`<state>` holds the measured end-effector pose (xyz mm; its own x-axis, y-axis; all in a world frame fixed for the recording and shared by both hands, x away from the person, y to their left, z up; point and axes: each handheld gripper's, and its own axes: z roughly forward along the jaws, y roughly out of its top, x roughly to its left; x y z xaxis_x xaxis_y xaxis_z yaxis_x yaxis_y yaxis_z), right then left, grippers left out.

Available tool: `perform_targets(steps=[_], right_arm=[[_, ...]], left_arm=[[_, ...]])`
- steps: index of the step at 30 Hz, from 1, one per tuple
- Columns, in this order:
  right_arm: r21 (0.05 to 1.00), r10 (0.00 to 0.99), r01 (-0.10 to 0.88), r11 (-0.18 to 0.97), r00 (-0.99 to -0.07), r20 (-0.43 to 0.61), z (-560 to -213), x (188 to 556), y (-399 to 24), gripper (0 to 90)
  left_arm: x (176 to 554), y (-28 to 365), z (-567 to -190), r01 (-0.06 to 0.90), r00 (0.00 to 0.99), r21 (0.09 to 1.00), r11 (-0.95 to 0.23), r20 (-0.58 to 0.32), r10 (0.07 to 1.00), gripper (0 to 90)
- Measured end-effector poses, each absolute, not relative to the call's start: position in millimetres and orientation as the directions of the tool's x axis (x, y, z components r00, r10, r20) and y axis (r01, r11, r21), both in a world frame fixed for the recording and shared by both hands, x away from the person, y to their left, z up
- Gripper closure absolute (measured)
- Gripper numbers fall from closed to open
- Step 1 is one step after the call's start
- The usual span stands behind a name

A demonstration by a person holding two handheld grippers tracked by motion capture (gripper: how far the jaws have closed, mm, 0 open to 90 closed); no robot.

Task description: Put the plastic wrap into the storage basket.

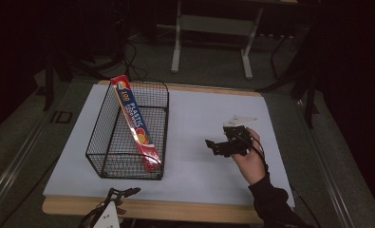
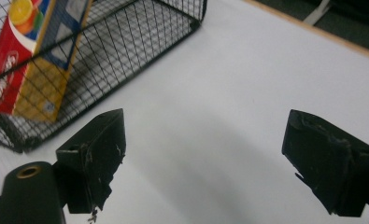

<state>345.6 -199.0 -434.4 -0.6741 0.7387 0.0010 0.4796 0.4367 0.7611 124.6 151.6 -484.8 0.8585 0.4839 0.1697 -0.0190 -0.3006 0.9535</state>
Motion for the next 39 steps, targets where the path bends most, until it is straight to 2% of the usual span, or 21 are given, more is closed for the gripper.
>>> perform_targets(steps=[26, 39], right_arm=[[0.736, 0.788, 0.526, 0.428, -0.615, -0.019, -486, 296, -268, 13.8], [0.749, 0.790, 0.509, 0.425, -0.613, -0.031, -504, 291, -279, 14.8]], left_arm=[[125, 150, -485, -0.018, 0.859, 0.952, -0.306, 0.172, 0.482, 0.0], [124, 151, -485, -0.021, 0.860, 0.950, -0.310, 0.175, 0.479, 0.0]])
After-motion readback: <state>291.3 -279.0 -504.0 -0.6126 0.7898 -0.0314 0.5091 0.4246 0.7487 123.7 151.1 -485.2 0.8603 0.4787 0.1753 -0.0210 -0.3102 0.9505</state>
